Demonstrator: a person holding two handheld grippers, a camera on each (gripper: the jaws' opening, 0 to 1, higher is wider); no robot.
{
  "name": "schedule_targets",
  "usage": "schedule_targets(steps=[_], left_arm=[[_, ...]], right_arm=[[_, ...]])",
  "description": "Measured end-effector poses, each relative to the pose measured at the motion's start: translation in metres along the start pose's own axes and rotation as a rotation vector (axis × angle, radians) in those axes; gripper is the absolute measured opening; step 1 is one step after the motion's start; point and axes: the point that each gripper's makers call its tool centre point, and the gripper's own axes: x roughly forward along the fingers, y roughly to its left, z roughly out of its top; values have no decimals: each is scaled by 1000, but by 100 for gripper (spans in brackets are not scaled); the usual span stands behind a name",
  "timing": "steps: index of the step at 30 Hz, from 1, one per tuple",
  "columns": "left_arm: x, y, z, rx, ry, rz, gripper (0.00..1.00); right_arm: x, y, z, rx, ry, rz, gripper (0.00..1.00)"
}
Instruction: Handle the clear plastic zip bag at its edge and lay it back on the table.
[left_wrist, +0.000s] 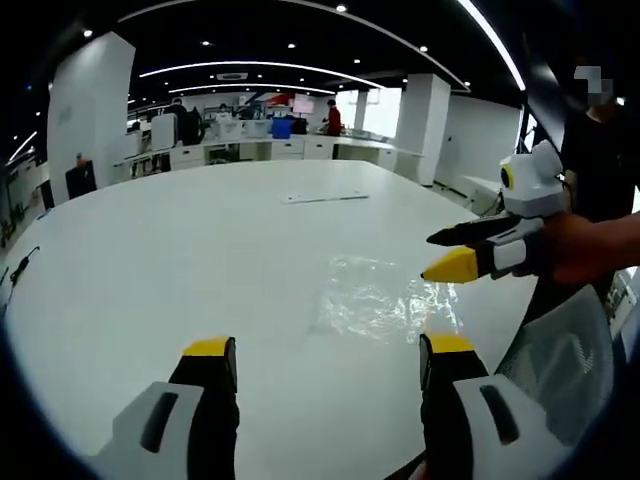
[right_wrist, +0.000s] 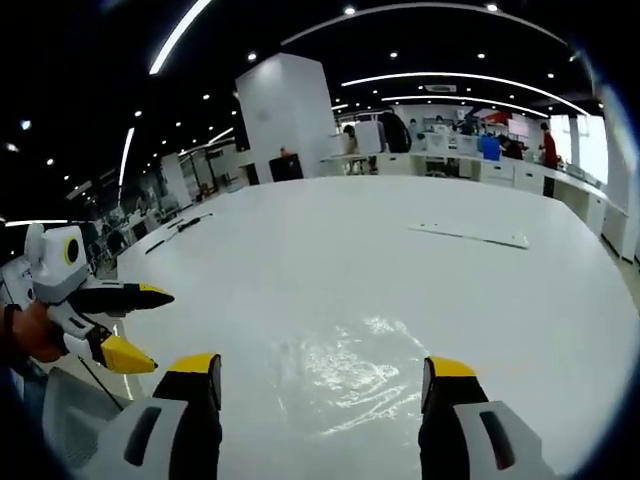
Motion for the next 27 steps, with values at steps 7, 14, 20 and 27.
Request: schedule_targets(steps=[7,14,20,27], left_arm=[[-3,1,-3,-12,-1,6,74],[-6,-6,-3,-1,6,-6,74],[-6,-4,-4,0,9,-9,74],[-9,10,-11,1,17,4,74]], right_arm=[[24,12,-4,-12,32,33,81],[44,17,-10,-23,61,45,80],[62,23,-19,-26,95,56,79],[81,17,-26,-22,121,20,78]])
